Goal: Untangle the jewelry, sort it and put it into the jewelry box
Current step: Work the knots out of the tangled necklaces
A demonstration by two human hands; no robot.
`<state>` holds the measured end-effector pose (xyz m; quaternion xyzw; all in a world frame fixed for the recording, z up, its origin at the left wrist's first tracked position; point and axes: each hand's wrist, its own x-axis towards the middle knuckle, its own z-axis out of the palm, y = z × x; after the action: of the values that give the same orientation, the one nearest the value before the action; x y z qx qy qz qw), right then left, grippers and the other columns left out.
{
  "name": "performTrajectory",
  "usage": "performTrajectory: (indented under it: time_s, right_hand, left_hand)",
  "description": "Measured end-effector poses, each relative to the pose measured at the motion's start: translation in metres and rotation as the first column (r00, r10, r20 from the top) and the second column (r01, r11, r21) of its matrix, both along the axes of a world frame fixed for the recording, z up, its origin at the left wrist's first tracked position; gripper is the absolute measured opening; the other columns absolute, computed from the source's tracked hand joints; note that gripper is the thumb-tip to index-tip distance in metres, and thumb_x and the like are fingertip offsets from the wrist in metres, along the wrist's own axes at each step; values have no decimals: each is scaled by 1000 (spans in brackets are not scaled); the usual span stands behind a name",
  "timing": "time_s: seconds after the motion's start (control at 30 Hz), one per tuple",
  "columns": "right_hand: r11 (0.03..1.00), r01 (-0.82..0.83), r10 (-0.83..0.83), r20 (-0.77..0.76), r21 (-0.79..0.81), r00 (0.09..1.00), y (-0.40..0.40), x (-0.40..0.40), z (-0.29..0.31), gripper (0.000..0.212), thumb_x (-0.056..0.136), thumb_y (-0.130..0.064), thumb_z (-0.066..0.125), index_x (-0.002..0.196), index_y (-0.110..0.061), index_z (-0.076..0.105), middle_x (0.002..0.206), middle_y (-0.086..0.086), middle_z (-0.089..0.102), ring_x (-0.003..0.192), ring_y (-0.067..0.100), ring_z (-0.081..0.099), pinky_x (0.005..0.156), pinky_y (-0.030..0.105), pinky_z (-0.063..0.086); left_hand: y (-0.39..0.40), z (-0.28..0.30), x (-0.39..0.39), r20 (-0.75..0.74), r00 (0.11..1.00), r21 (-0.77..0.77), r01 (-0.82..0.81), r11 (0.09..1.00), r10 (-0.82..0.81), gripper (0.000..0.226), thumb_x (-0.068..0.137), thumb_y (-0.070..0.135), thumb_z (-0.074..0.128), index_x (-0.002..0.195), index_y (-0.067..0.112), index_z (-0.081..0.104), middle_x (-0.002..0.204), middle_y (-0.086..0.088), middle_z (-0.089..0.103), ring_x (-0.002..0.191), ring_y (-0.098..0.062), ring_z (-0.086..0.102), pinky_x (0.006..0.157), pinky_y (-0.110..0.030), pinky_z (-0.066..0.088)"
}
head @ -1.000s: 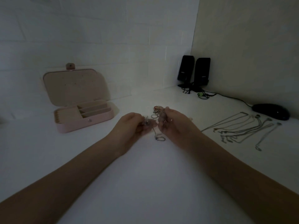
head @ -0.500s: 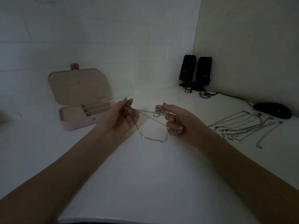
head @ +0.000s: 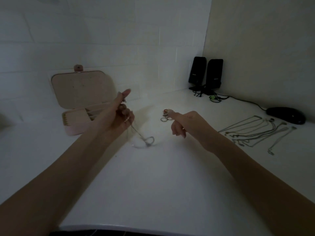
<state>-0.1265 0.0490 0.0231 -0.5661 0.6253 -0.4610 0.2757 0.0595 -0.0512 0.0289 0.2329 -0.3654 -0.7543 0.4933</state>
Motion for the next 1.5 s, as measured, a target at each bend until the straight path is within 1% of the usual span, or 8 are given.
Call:
performTrajectory:
  time_s: [0.17, 0.3, 0.53, 0.8, 1.07, 1.13, 1.3, 1.5]
  right_hand:
    - [997, -34, 35, 13, -62, 999, 1, 3, 1, 48, 94, -35, 54, 52, -12, 62, 56, -5, 62, 59, 7, 59, 66, 16, 43]
    - [977, -92, 101, 34, -192, 994, 4, 13, 1, 4, 85, -19, 69, 84, -19, 64, 75, -9, 63, 60, 4, 57, 59, 15, 46]
    - [957, -14, 20, 17, -289, 1000, 4, 23, -7, 28, 73, -16, 79, 91, -18, 57, 82, -3, 60, 61, 13, 51, 59, 26, 47]
    - [987, -132, 159, 510, -87, 846, 3, 34, -10, 6, 87, -7, 65, 88, -2, 66, 75, 8, 68, 64, 16, 64, 69, 26, 57]
    - [994, 5, 57, 537, -113, 842, 2, 13, -2, 21, 89, -3, 60, 110, 2, 59, 75, 11, 63, 58, 11, 58, 60, 18, 52]
    - [993, -19, 74, 479, -119, 875, 2, 9, -1, 22, 89, -4, 61, 111, -2, 56, 73, 9, 64, 57, 9, 59, 59, 18, 51]
    - [980, -45, 12, -170, -192, 985, 5, -2, 7, 18, 84, -3, 66, 99, -11, 62, 64, -3, 66, 54, 2, 57, 57, 15, 49]
    - [950, -39, -7, -145, -310, 989, 6, -7, 13, 12, 85, -1, 64, 89, -12, 68, 72, 6, 68, 61, 9, 60, 65, 24, 53]
  left_hand:
    - [14, 4, -6, 277, 958, -230, -12, 973, 77, 23, 98, 35, 45, 96, 26, 66, 52, 11, 49, 43, -1, 46, 41, -14, 41]
    - [34, -3, -12, 453, 889, -306, 216, 927, -58, 22, 93, 31, 50, 102, 22, 68, 92, 5, 73, 77, -8, 69, 65, -19, 56]
    - [42, -7, -19, 341, 906, -114, 305, 946, -251, 34, 75, 40, 60, 99, 18, 72, 116, -9, 68, 102, -18, 66, 84, -33, 56]
    - [46, -17, -26, 283, 925, -185, 310, 932, -252, 30, 78, 34, 57, 90, 14, 77, 98, -8, 72, 85, -15, 67, 75, -26, 57]
    - [37, -19, -25, 355, 932, -208, 150, 967, -68, 23, 71, 7, 69, 94, 4, 71, 75, -4, 68, 62, -6, 54, 49, -13, 44]
    - [38, -18, -25, 397, 917, -220, 142, 965, -44, 16, 78, 1, 65, 93, 4, 71, 70, -1, 67, 56, -5, 47, 43, -12, 36]
    - [34, -11, -17, 489, 871, -262, 91, 961, 51, 16, 85, 4, 62, 94, 12, 72, 75, 2, 61, 56, -7, 44, 42, -14, 29]
    - [37, -18, -13, 580, 578, -720, 33, 694, 574, 14, 89, 18, 59, 101, 23, 64, 79, 1, 67, 50, -10, 62, 40, -20, 42]
